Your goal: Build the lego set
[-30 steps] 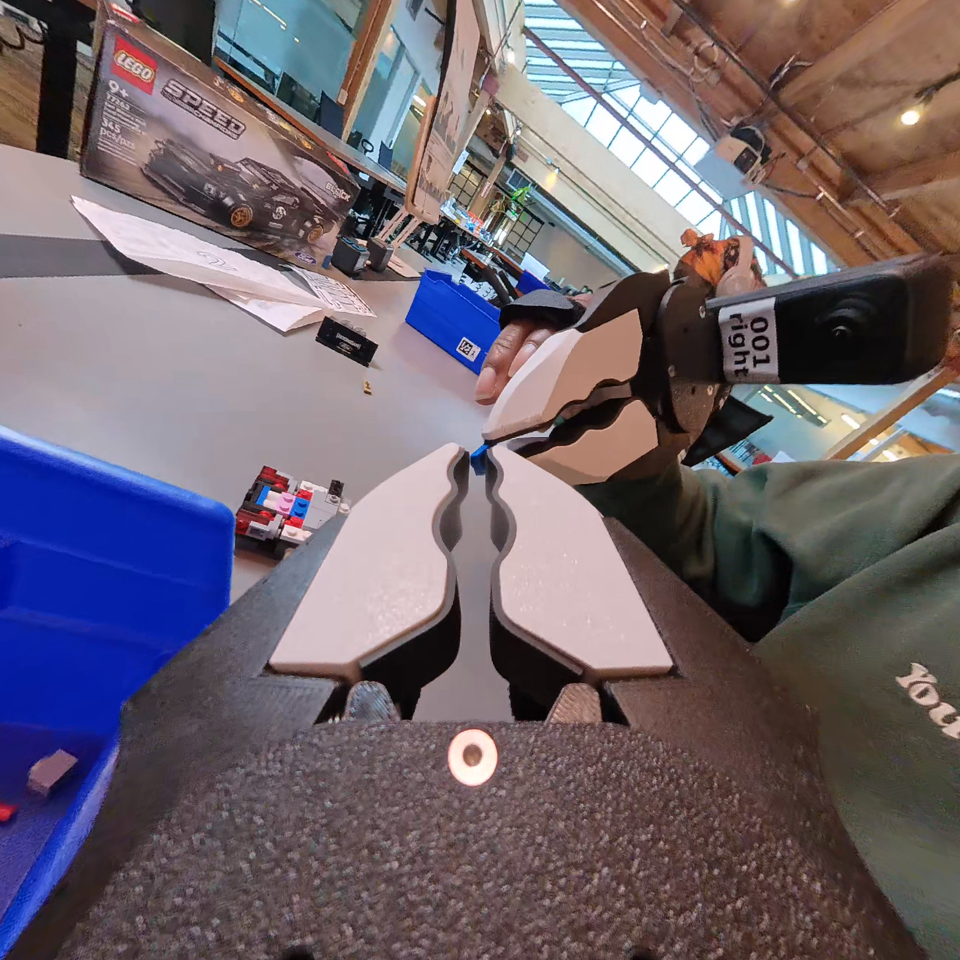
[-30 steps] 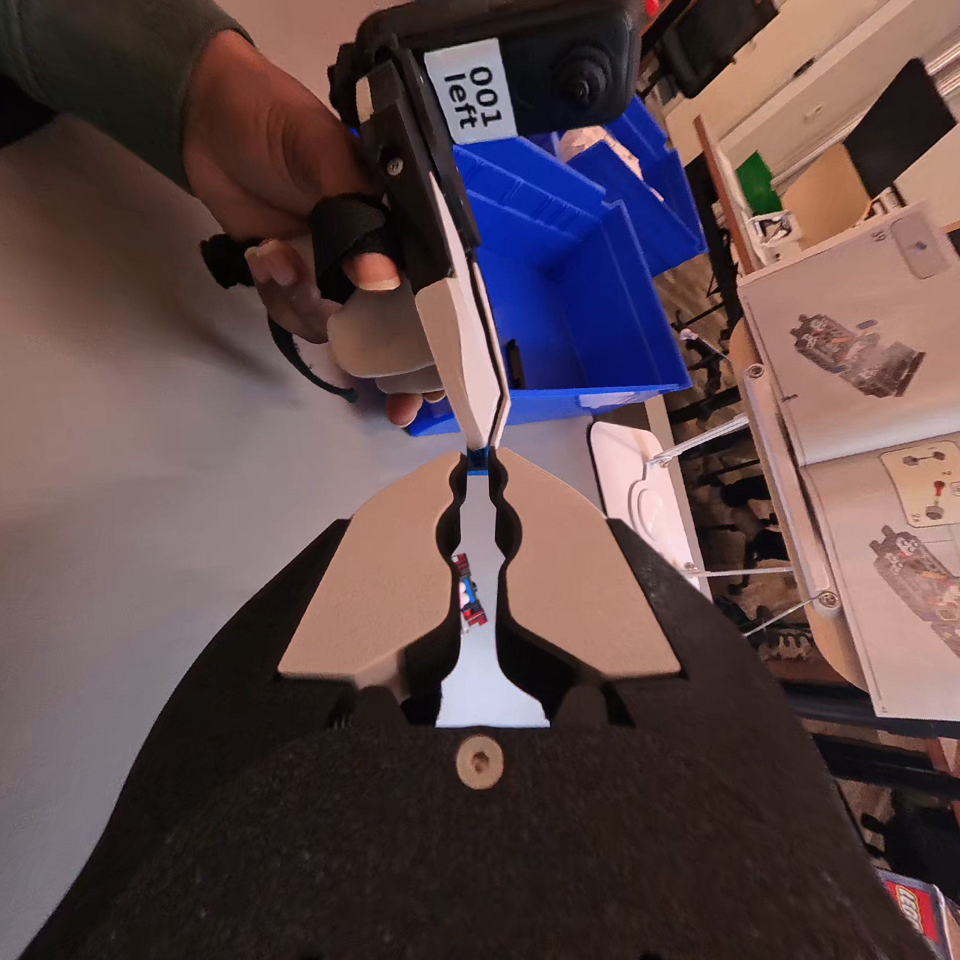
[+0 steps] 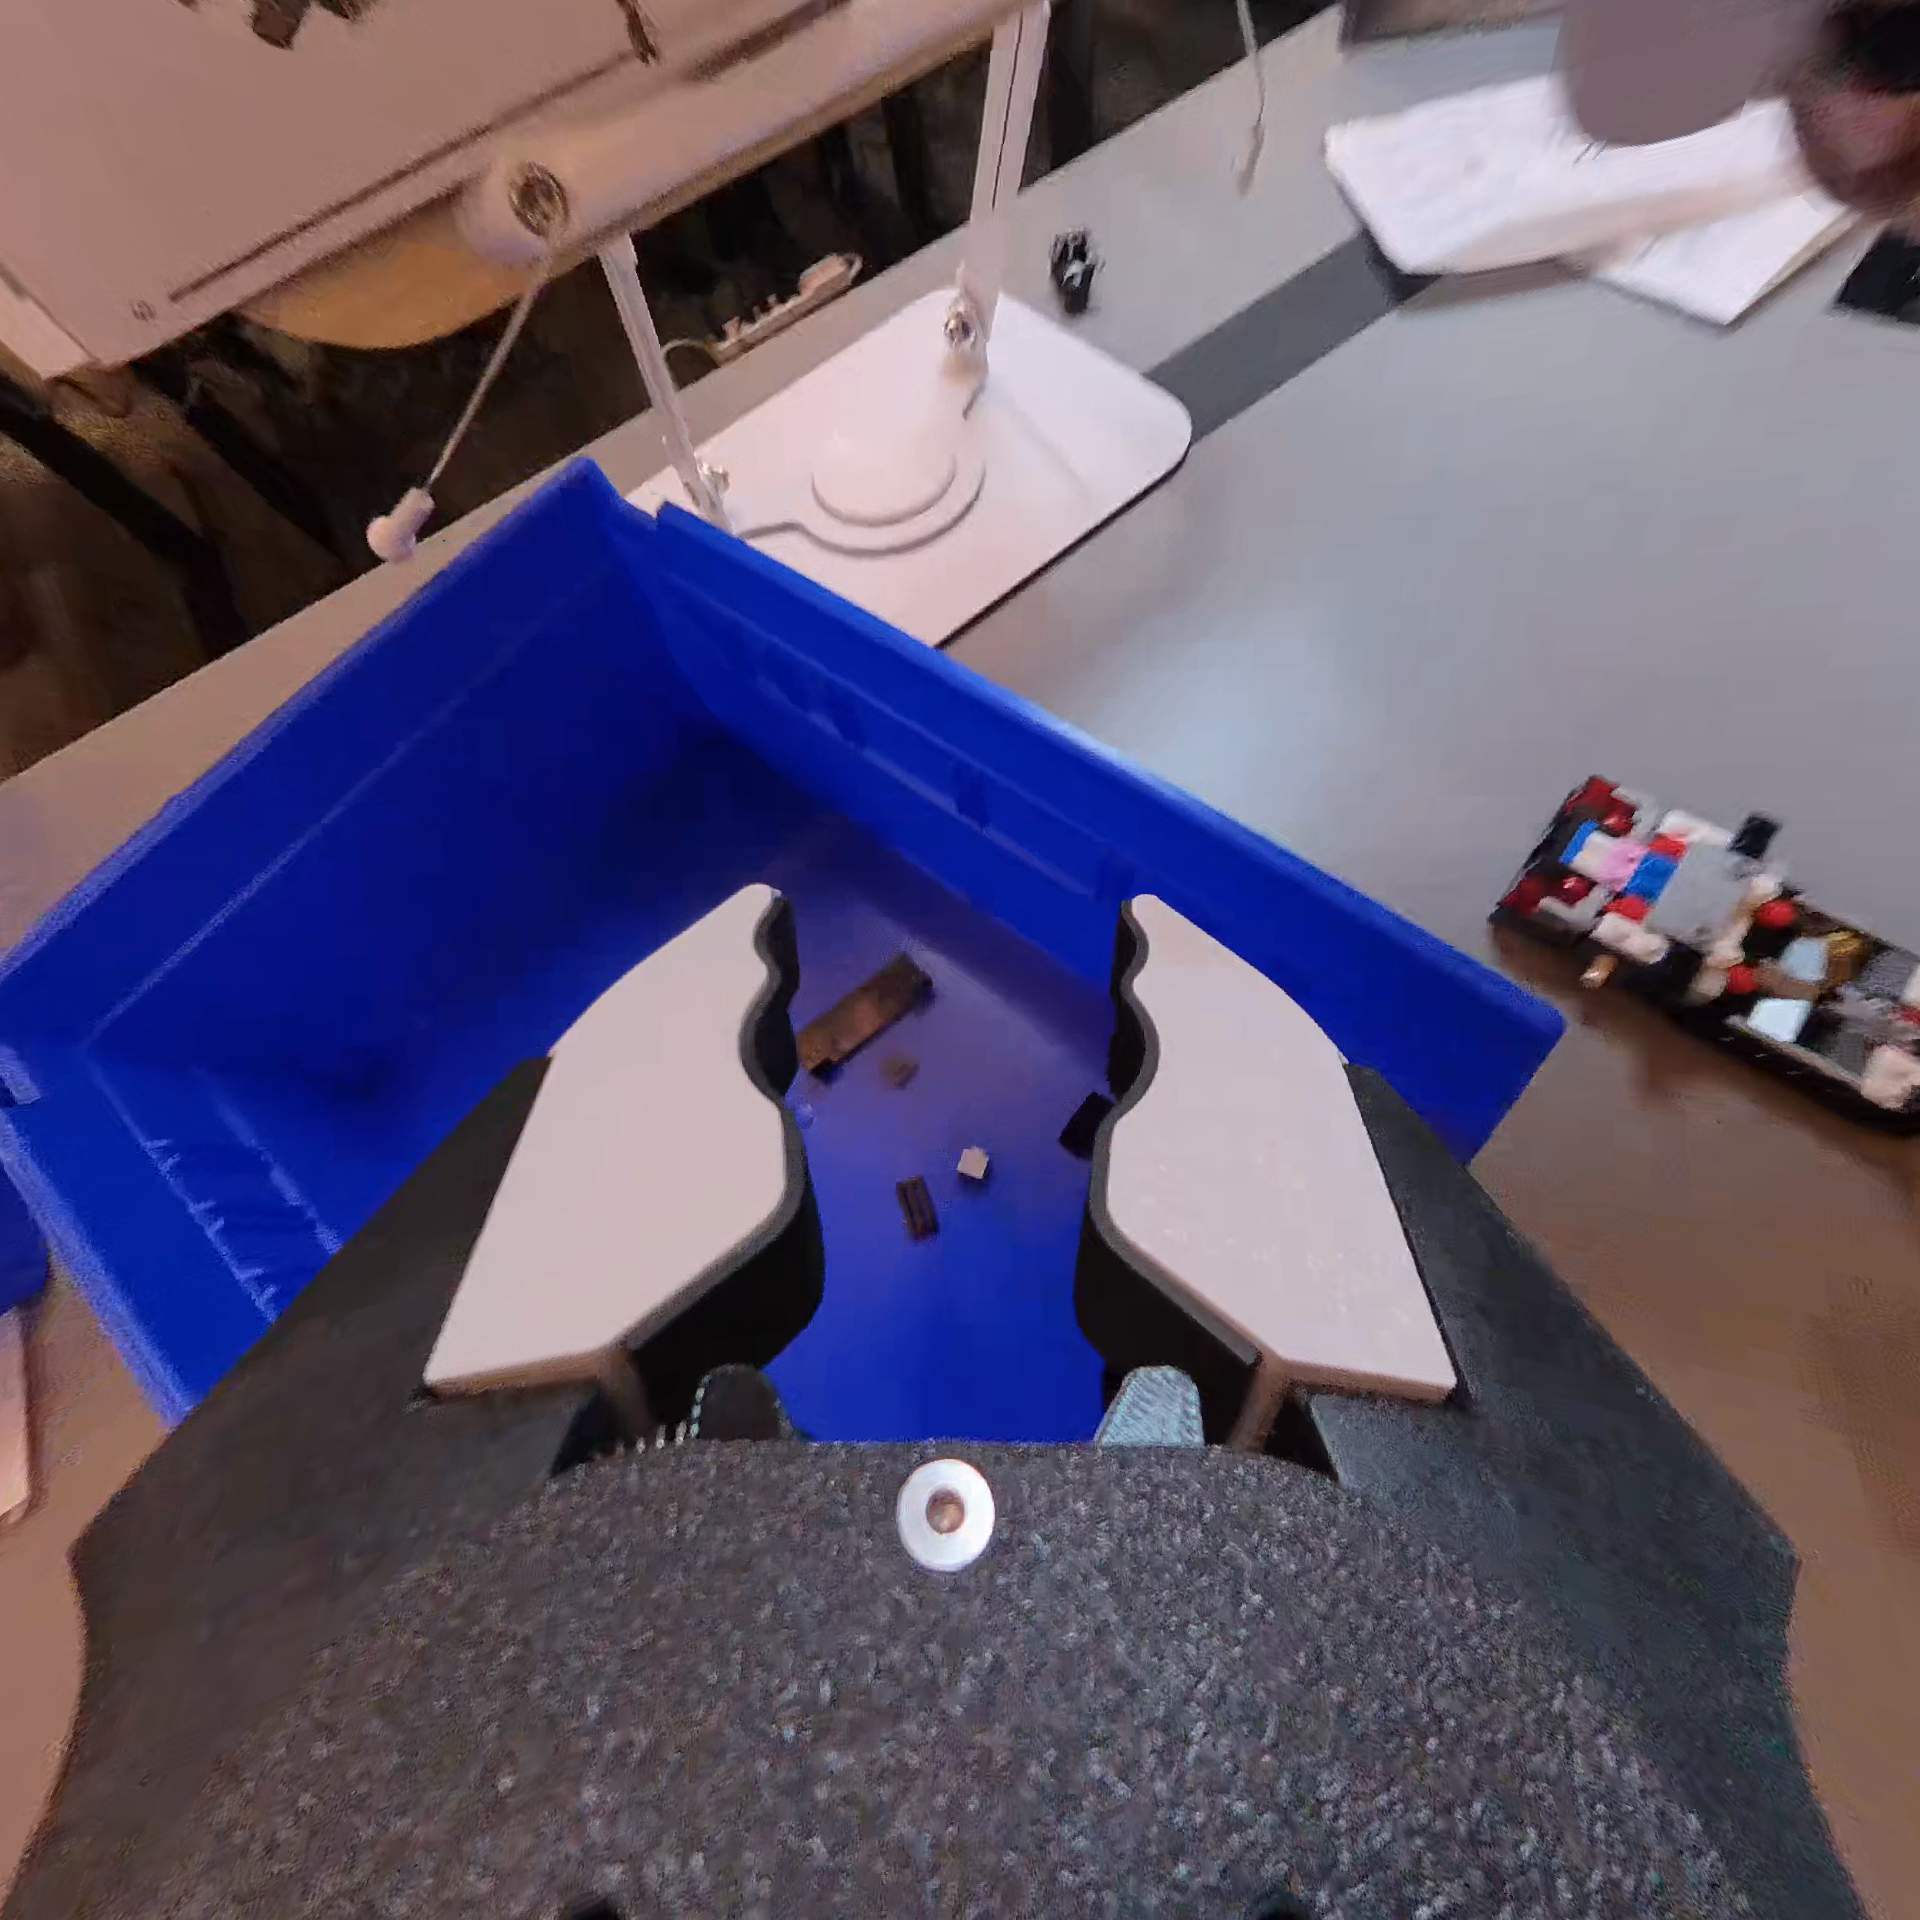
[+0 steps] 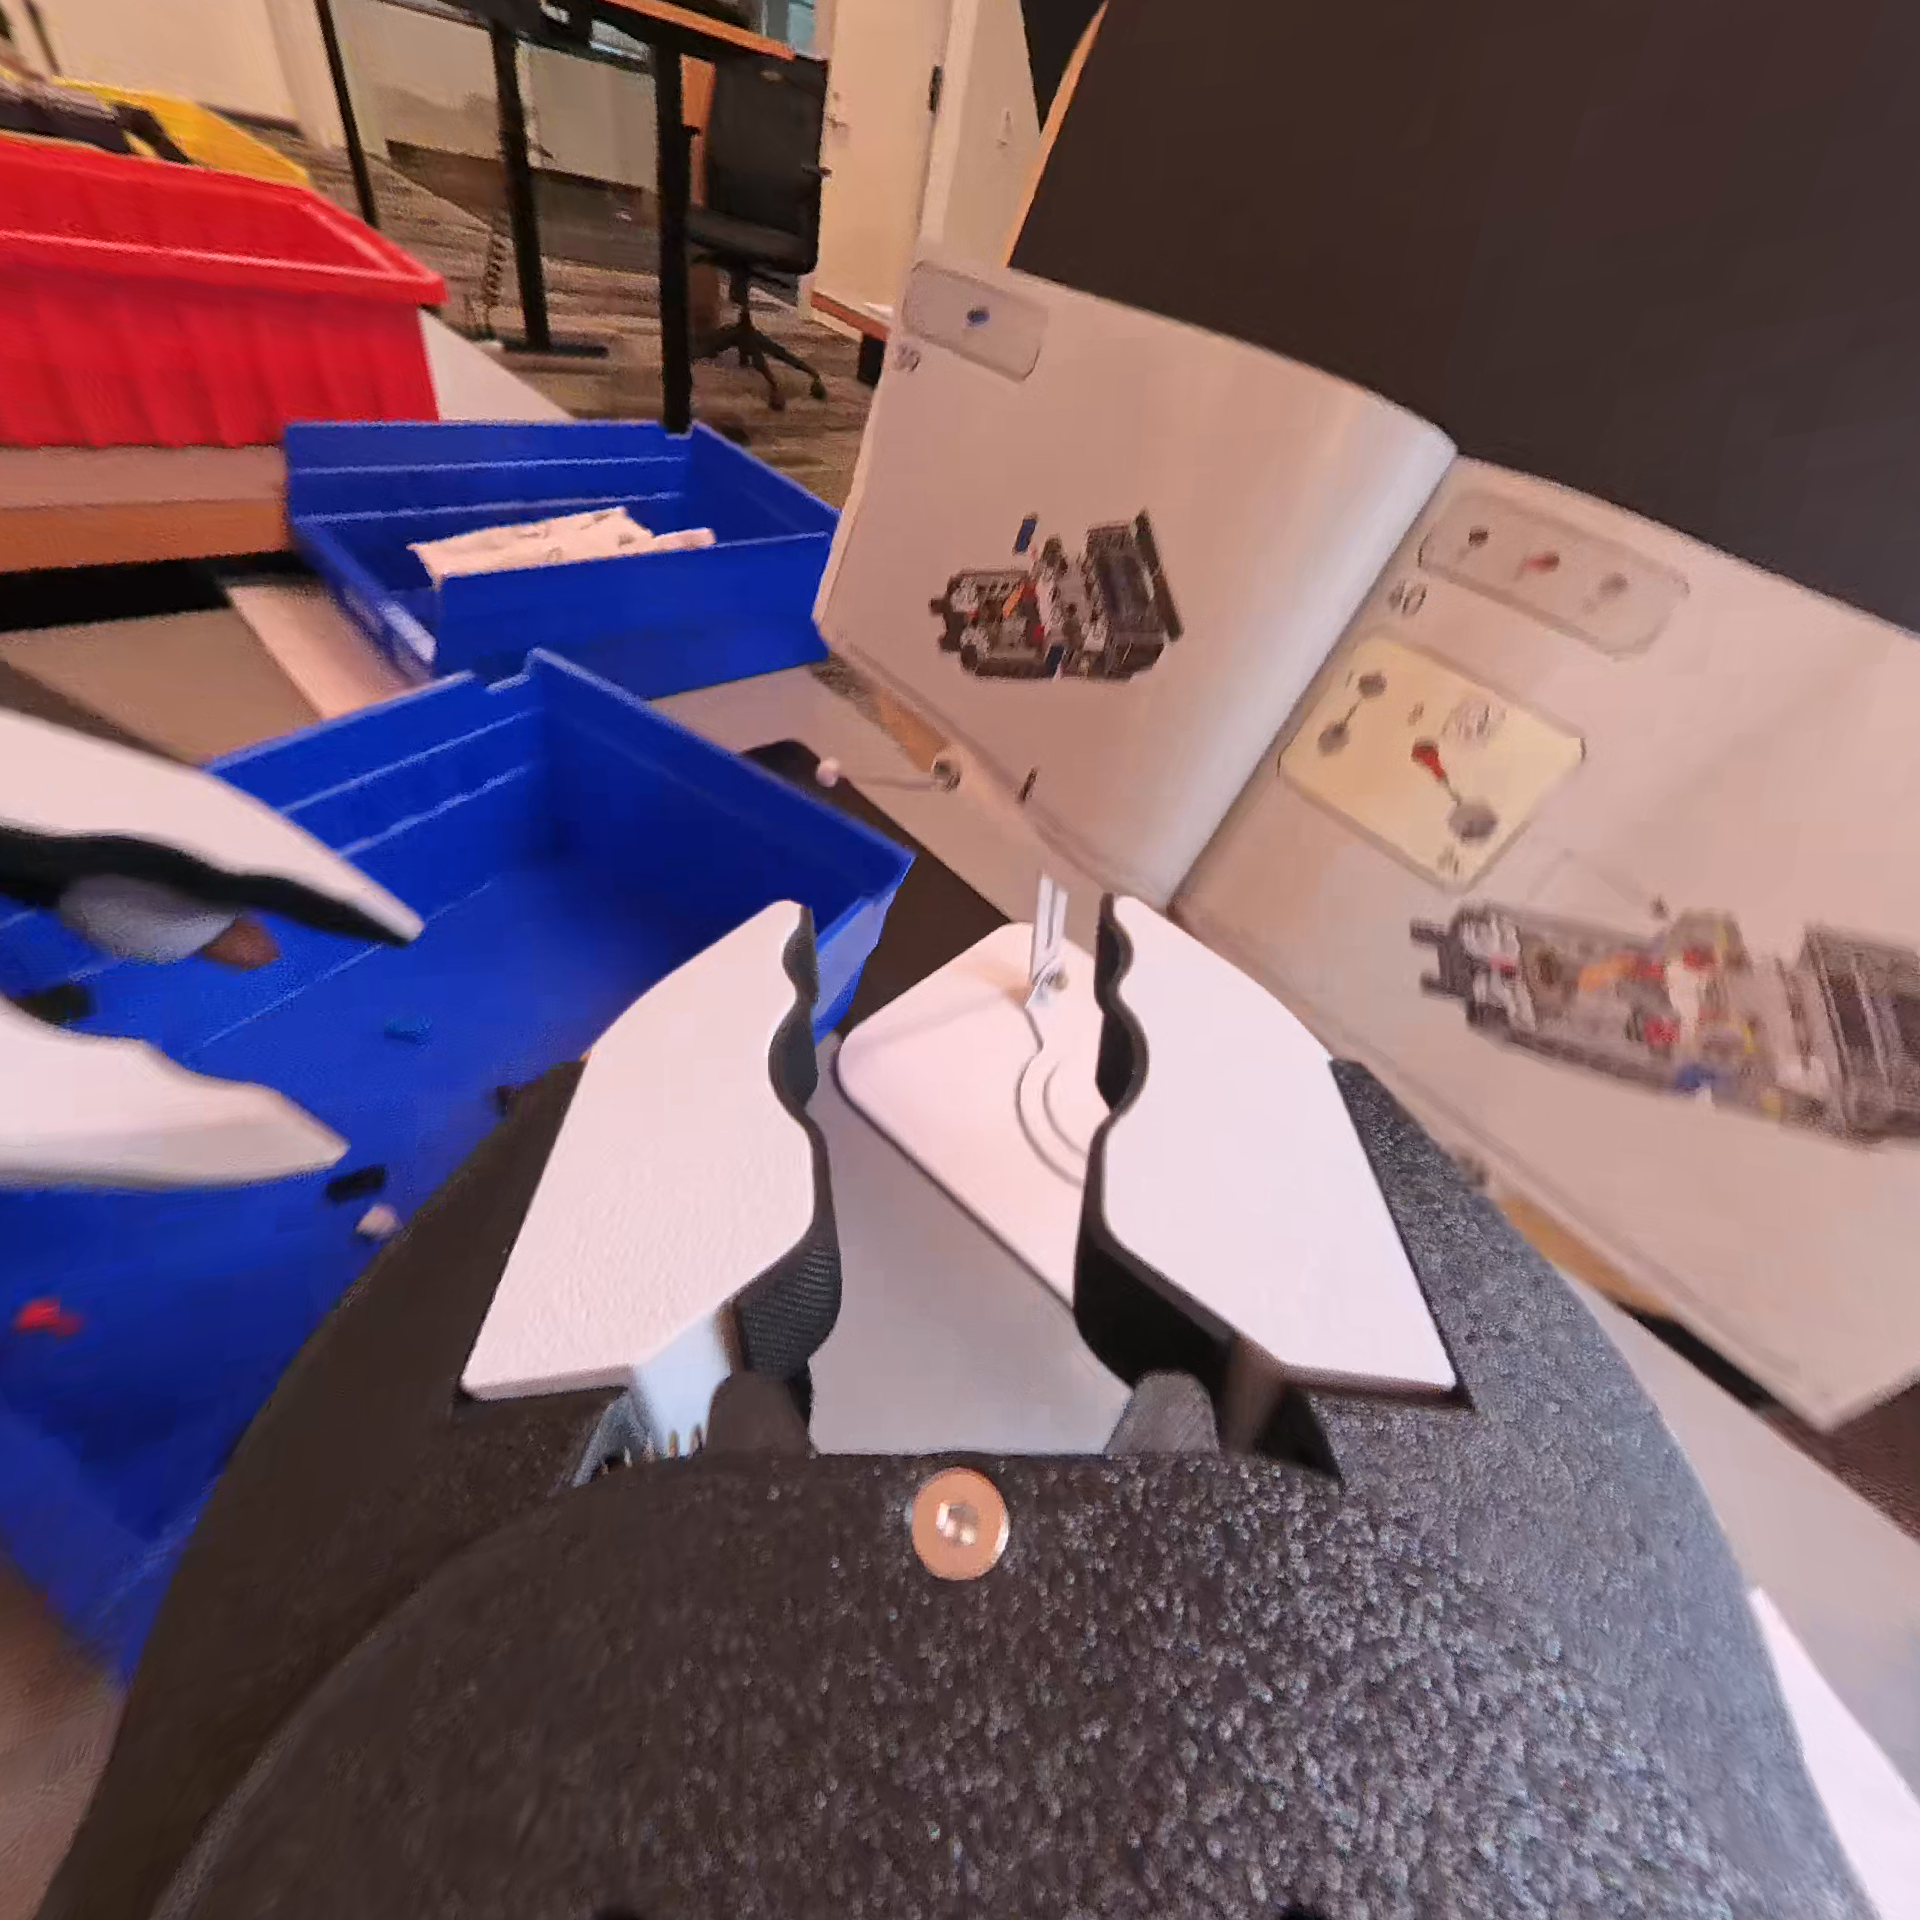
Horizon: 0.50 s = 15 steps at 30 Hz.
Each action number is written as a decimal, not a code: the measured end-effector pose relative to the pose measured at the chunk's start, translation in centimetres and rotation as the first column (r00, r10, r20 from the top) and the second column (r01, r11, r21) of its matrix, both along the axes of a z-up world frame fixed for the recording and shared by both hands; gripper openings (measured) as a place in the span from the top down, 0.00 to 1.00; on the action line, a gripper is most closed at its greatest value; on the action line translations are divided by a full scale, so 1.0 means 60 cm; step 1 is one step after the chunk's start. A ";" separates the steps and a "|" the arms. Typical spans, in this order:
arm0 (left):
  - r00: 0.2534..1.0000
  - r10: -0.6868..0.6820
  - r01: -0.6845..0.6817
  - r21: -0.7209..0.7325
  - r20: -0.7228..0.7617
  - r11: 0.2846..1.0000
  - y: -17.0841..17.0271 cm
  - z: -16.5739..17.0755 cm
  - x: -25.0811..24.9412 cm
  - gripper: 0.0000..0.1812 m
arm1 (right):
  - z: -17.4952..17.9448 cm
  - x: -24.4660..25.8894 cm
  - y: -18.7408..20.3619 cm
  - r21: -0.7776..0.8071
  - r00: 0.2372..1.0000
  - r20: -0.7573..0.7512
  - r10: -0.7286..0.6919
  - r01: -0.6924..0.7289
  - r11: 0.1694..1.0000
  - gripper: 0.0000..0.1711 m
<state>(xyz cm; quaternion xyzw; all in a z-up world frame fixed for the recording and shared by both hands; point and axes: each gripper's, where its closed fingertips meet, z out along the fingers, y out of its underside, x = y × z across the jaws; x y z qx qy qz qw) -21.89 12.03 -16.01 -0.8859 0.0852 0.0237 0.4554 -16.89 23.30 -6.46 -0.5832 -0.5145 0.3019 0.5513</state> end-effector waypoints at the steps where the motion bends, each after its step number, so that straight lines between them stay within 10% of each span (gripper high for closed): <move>1: 0.999 -0.020 0.020 0.001 0.027 1.000 -0.001 0.006 -0.001 0.71 | 0.008 -0.020 0.009 0.005 1.000 0.002 -0.007 0.007 1.000 0.69; 7: 0.989 -0.147 0.146 -0.037 -0.015 0.989 -0.020 -0.013 -0.006 0.71 | 0.033 -0.098 -0.005 -0.012 0.997 -0.033 0.066 -0.066 0.998 0.71; 12: 0.780 -0.113 0.256 0.149 -0.616 0.955 0.000 0.032 -0.034 0.63 | -0.025 -0.115 -0.106 -0.129 0.934 0.098 0.345 -0.332 0.934 0.72; 15: 0.712 -0.083 0.360 0.262 -0.697 0.895 0.002 0.061 -0.007 0.62 | -0.068 -0.100 -0.143 -0.173 0.887 0.171 0.428 -0.401 0.900 0.74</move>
